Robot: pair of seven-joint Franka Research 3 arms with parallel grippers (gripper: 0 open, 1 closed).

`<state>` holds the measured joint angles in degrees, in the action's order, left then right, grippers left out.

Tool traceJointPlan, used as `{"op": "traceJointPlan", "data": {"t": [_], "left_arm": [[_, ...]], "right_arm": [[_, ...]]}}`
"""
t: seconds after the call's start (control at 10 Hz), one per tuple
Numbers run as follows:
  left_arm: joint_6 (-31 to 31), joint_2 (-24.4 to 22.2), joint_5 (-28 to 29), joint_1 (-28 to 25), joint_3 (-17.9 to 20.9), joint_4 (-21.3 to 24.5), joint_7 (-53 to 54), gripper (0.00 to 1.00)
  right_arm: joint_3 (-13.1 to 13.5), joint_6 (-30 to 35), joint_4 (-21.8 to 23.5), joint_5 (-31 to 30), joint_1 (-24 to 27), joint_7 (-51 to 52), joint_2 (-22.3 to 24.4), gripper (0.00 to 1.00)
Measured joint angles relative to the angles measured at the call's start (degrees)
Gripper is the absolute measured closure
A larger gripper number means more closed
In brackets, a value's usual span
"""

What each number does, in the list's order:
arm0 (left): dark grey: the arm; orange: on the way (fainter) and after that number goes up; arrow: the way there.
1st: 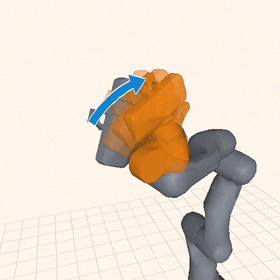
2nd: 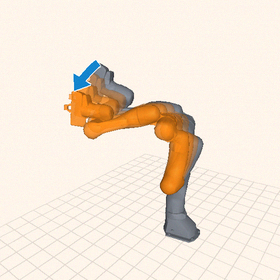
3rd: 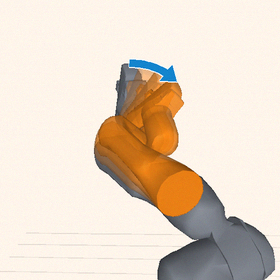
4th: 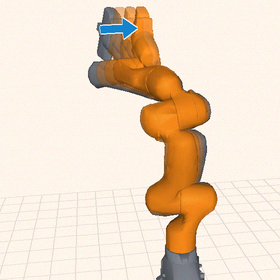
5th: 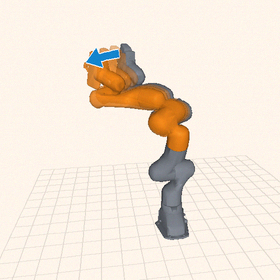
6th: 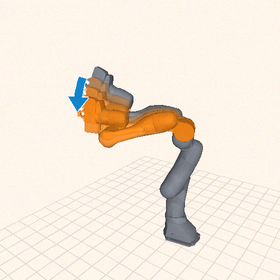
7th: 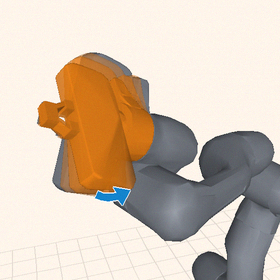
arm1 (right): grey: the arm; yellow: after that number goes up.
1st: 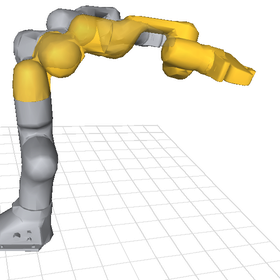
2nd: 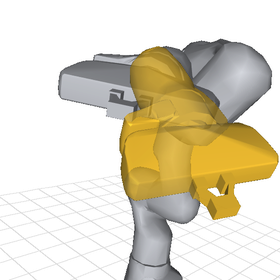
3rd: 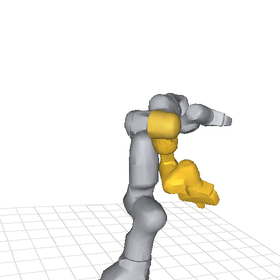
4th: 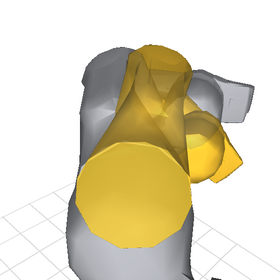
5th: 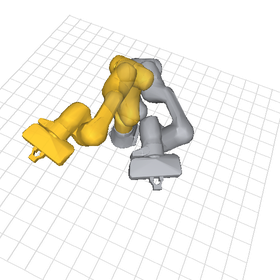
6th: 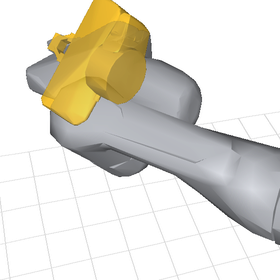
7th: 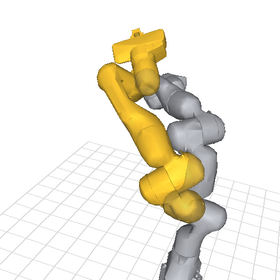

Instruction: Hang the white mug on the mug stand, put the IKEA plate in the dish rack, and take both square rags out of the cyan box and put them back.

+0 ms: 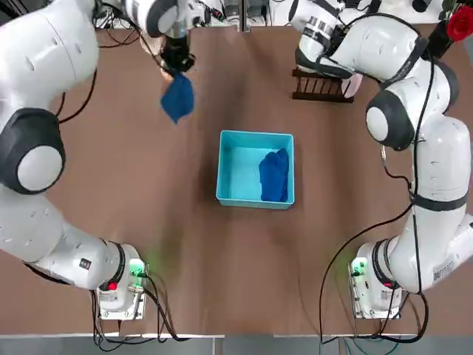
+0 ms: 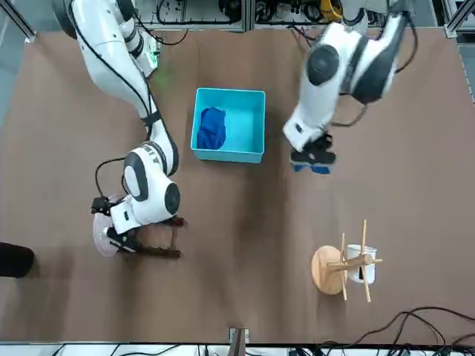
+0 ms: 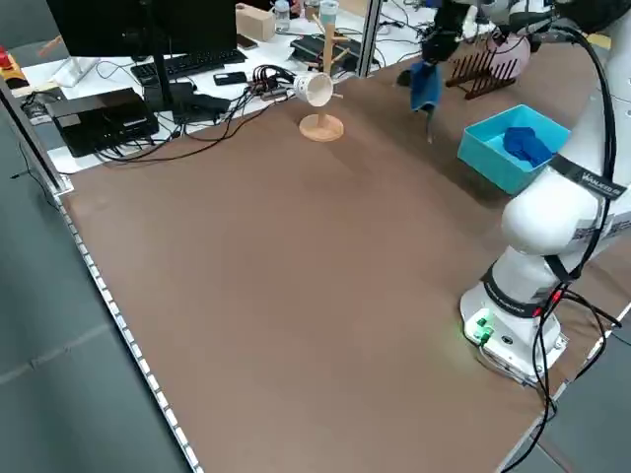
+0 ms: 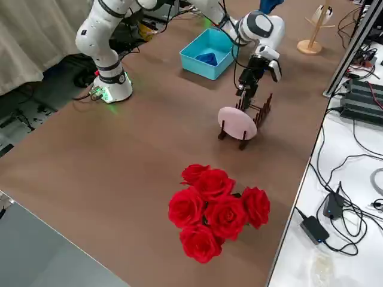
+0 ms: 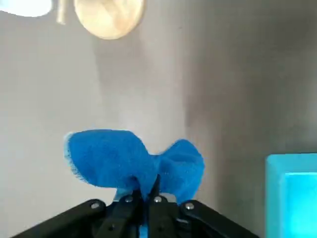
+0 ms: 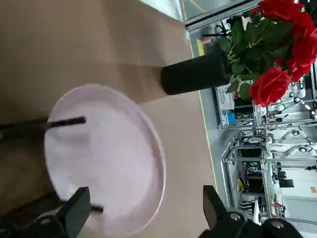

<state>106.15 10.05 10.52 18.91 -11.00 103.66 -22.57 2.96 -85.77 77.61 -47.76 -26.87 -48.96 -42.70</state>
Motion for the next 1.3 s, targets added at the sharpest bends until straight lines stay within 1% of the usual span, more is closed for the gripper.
{"op": "traceJointPlan", "data": {"t": [0.1, 0.2, 0.3, 0.4, 0.5, 0.6, 0.8, 0.9, 1.0, 1.1, 1.2, 1.3], "left_arm": [[0.04, 0.1, -0.2, -0.58, 2.1, 1.69, 2.48, 0.95], [0.35, 0.21, -0.25, -0.79, 4.48, 3.4, 4.98, 0.95], [1.89, 0.3, -0.32, -0.92, 6.72, 5.64, 7.76, 0.95], [3.92, 0.41, -0.33, -1.0, 8.64, 7.97, 10.14, 0.95], [5.41, 0.51, -0.34, -1.13, 9.8, 10.22, 11.95, 0.95], [7.0, 0.63, -0.34, -1.25, 10.69, 12.63, 13.57, 0.95], [10.11, 0.9, -0.34, -1.37, 13.44, 17.07, 18.06, 0.95], [11.01, 1.47, -0.27, -1.48, 14.88, 18.38, 19.31, 0.95], [12.27, 2.69, 0.4, -1.57, 15.96, 19.4, 19.95, 0.95], [13.98, 4.2, 1.92, -1.59, 16.86, 20.59, 20.06, 0.95], [16.12, 5.62, 3.7, -1.57, 18.08, 21.91, 20.06, 0.95], [18.3, 7.14, 5.27, -1.59, 19.94, 23.0, 20.06, 0.95]], "right_arm": [[-0.03, 2.14, -0.4, 4.42, -1.28, 1.04, 0.37, 0.0], [0.0, 2.89, -1.27, 10.26, -1.98, 3.24, 1.77, 0.0], [0.16, 3.44, -2.18, 16.88, -1.97, 6.81, 4.87, 0.0], [0.62, 4.52, -2.68, 22.66, -1.45, 11.39, 9.34, 0.0], [0.93, 5.71, -2.87, 28.01, 0.23, 15.43, 14.18, 0.0], [1.14, 6.02, -2.92, 33.96, 3.4, 19.12, 18.78, 0.0], [1.35, 6.27, -2.85, 45.41, 11.93, 29.09, 26.56, 0.0], [1.36, 7.56, -2.69, 49.35, 14.84, 31.98, 29.62, 0.0], [1.37, 9.03, -1.57, 52.88, 16.13, 32.92, 32.38, 0.0], [1.24, 8.93, 1.75, 56.3, 16.25, 32.95, 35.48, 0.0], [0.8, 6.96, 6.82, 58.61, 15.97, 32.95, 38.86, 0.0], [0.35, 3.46, 12.97, 59.67, 15.1, 32.95, 42.36, 0.0]]}}
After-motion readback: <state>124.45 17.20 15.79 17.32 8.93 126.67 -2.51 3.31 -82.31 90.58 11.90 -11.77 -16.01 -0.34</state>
